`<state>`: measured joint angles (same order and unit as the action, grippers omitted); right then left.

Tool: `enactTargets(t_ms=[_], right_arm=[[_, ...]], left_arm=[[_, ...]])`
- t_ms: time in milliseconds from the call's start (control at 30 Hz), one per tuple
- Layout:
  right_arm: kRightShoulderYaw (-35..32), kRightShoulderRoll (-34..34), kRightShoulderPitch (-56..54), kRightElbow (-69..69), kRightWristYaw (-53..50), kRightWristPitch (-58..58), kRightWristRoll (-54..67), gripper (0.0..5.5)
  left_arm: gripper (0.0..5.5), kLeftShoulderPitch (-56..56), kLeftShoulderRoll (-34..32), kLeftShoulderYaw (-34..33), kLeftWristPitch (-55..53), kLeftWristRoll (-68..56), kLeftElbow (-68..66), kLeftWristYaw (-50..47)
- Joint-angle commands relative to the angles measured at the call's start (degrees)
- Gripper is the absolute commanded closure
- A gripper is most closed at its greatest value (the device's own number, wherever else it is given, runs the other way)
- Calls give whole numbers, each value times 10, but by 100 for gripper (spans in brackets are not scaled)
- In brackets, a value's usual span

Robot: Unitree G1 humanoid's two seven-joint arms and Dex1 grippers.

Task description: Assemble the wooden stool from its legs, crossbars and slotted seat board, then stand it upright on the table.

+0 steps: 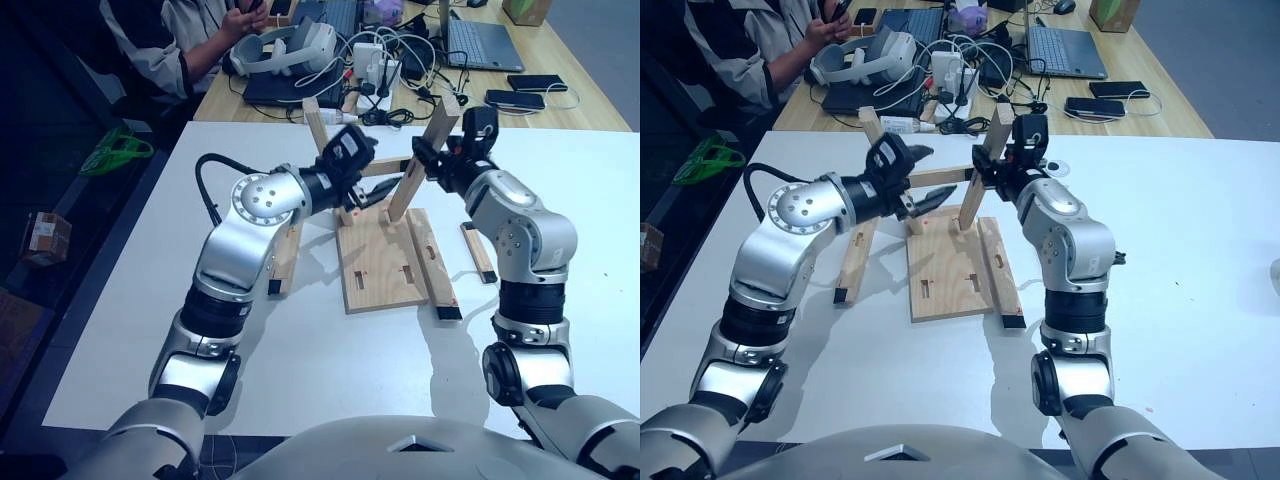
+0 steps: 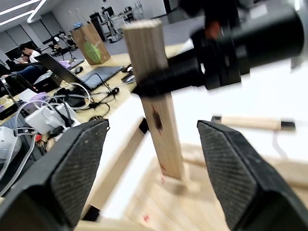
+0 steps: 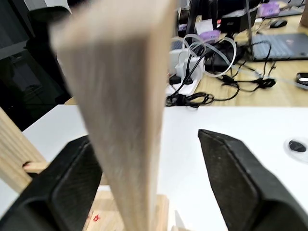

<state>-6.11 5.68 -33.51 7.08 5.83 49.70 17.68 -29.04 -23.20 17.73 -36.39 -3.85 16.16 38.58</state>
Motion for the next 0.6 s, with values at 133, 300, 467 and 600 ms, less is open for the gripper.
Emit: enactTargets(t_ms=[133,300,467,600], right_arm=[[-21,28,-19,22,5,36,15,210],[-27,23,-9,70,15,68,46,288],[-34,29,-17,97,13,109,66,375],[-34,37,-17,87,12,124,64,434]], left_arm=[[211,79,-117,72,3,38,17,78],[211,90,-133,100,22,74,-13,82],[211,80,-129,128,39,110,-42,85],[211,81,-137,141,53,126,-55,105]])
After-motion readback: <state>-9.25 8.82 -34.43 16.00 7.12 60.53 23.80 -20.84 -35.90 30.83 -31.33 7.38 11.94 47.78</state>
